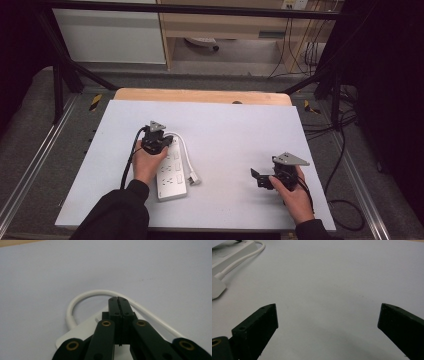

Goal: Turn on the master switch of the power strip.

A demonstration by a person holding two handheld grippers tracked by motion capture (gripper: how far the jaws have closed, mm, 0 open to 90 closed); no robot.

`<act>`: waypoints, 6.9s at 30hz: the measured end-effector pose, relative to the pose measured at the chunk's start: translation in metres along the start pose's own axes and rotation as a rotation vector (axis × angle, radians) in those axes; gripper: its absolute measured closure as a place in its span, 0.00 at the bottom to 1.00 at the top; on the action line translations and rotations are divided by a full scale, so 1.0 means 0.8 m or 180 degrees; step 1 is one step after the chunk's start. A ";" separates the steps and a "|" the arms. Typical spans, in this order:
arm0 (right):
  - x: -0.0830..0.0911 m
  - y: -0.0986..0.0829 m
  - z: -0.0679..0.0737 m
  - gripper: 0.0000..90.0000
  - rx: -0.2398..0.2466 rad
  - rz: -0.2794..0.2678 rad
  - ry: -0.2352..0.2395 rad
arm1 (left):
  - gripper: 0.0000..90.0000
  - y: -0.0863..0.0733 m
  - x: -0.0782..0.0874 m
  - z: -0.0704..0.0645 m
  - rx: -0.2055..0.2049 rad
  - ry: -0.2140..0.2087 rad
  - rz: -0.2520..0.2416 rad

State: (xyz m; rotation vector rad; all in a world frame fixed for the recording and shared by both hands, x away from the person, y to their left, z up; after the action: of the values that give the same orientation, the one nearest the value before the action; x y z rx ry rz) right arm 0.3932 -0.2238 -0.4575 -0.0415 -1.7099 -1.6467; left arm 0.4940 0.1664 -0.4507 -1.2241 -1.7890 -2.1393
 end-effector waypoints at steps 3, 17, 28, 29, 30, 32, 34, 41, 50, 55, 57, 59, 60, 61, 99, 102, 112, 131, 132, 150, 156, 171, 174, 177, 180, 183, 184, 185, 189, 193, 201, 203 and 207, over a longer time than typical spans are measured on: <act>-0.001 0.000 0.000 0.04 0.0002 -0.0003 0.0000 | 1.00 0.000 -0.001 0.000 -0.0039 0.0019 0.0004; -0.001 -0.001 0.001 0.04 0.0007 0.0022 0.0011 | 1.00 0.000 -0.001 -0.001 -0.0114 0.0046 0.0048; 0.000 -0.001 0.001 0.04 0.0010 0.0022 0.0017 | 1.00 0.002 -0.004 -0.007 -0.0128 0.0055 0.0108; 0.000 -0.001 0.001 0.04 0.0008 0.0028 0.0019 | 1.00 0.002 -0.004 -0.007 -0.0115 0.0059 0.0106; 0.000 -0.001 0.001 0.04 0.0007 0.0030 0.0020 | 1.00 0.002 -0.004 -0.007 -0.0111 0.0059 0.0106; 0.000 -0.001 0.001 0.04 0.0008 0.0033 0.0022 | 1.00 0.001 -0.004 -0.008 -0.0123 0.0071 0.0102; 0.000 -0.001 0.002 0.04 0.0012 0.0033 0.0025 | 1.00 0.001 -0.004 -0.007 -0.0098 0.0062 0.0085; -0.001 -0.001 0.002 0.04 0.0006 0.0035 0.0030 | 1.00 -0.001 -0.002 -0.001 -0.0033 0.0092 0.0046; 0.001 0.001 0.001 0.04 0.0001 0.0004 0.0019 | 1.00 0.001 0.002 -0.004 0.0046 -0.0021 -0.0112; 0.000 0.000 0.000 0.04 0.0013 0.0013 0.0018 | 1.00 0.004 0.005 -0.002 0.0063 -0.0029 -0.0181; -0.001 0.000 0.001 0.04 0.0006 0.0019 0.0018 | 1.00 0.004 0.005 -0.001 0.0079 -0.0048 -0.0198; -0.001 0.000 0.001 0.04 0.0003 0.0028 0.0017 | 1.00 0.004 0.006 0.000 0.0089 -0.0055 -0.0224; -0.002 0.000 0.001 0.04 0.0001 0.0029 0.0015 | 1.00 0.004 0.006 0.000 0.0100 -0.0063 -0.0235; -0.002 0.000 0.001 0.04 0.0005 0.0029 0.0011 | 1.00 0.004 0.007 0.000 0.0097 -0.0072 -0.0240; -0.004 0.000 0.000 0.04 -0.0001 0.0035 0.0012 | 0.74 0.019 0.016 -0.006 -0.0073 -0.0171 -0.0558; -0.004 0.000 0.000 0.04 -0.0002 0.0034 0.0008 | 0.61 0.019 0.016 -0.006 -0.0052 -0.0179 -0.0583; -0.007 0.000 0.004 0.04 0.0024 0.0044 0.0009 | 0.23 0.023 0.019 -0.008 0.0014 -0.0121 -0.0609; -0.009 0.000 0.004 0.03 0.0018 0.0053 -0.0012 | 0.07 0.032 0.048 -0.006 0.0061 -0.0211 -0.0794; -0.009 0.000 0.004 0.03 0.0025 0.0051 -0.0015 | 0.07 0.033 0.050 -0.006 0.0068 -0.0216 -0.0806; -0.009 0.001 0.005 0.03 0.0021 0.0043 -0.0015 | 0.07 0.029 0.077 0.005 0.0137 -0.0222 -0.0822; -0.009 0.001 0.005 0.03 0.0018 0.0043 -0.0017 | 0.07 0.028 0.086 0.007 0.0143 -0.0241 -0.0850; -0.009 0.001 0.004 0.03 0.0018 0.0042 -0.0017 | 0.07 0.027 0.103 0.011 0.0177 -0.0267 -0.0911; -0.009 0.001 0.004 0.03 0.0015 0.0042 -0.0016 | 0.07 0.027 0.107 0.011 0.0167 -0.0274 -0.0919; -0.009 0.001 0.004 0.03 0.0000 0.0041 -0.0015 | 0.07 0.026 0.110 0.010 0.0156 -0.0281 -0.0928; -0.009 0.001 0.004 0.03 0.0000 0.0041 -0.0015 | 0.07 0.026 0.113 0.011 0.0162 -0.0289 -0.0937; -0.008 0.001 0.004 0.03 -0.0002 0.0039 -0.0016 | 0.07 0.026 0.117 0.011 0.0154 -0.0288 -0.0937; -0.008 0.001 0.004 0.03 -0.0005 0.0040 -0.0016 | 0.07 0.025 0.119 0.012 0.0156 -0.0286 -0.0937; -0.009 0.001 0.003 0.03 0.0005 0.0036 -0.0018 | 0.07 0.025 0.120 0.012 0.0152 -0.0289 -0.0942; -0.008 0.001 0.003 0.03 0.0006 0.0038 -0.0020 | 0.07 0.024 0.128 0.013 0.0139 -0.0290 -0.0963; -0.008 0.001 0.003 0.04 0.0003 0.0036 -0.0018 | 0.07 0.022 0.135 0.015 0.0140 -0.0287 -0.0975; -0.008 0.002 0.003 0.06 -0.0003 0.0032 -0.0001 | 0.07 0.017 0.149 0.022 0.0148 -0.0265 -0.0998; -0.008 0.002 0.003 0.06 -0.0009 0.0034 0.0005 | 0.07 0.015 0.152 0.024 0.0142 -0.0256 -0.1001; -0.007 0.002 0.002 0.06 -0.0009 0.0028 0.0003 | 0.07 0.012 0.158 0.028 0.0151 -0.0233 -0.1013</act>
State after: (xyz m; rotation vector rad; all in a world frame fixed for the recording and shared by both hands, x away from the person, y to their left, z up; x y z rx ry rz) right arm 0.3972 -0.2192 -0.4589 -0.0495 -1.7044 -1.6424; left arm 0.4254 0.2338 -0.3649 -1.0816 -2.1821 -2.2167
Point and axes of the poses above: each handheld gripper's, and its own axes: x roughly backward along the jaws, y roughly out of its top, z roughly to its left, the point moved 3 cm from there along -x, roughly forward along the jaws, and after that the axes turned 3 degrees about -x, right-handed, at the moved point
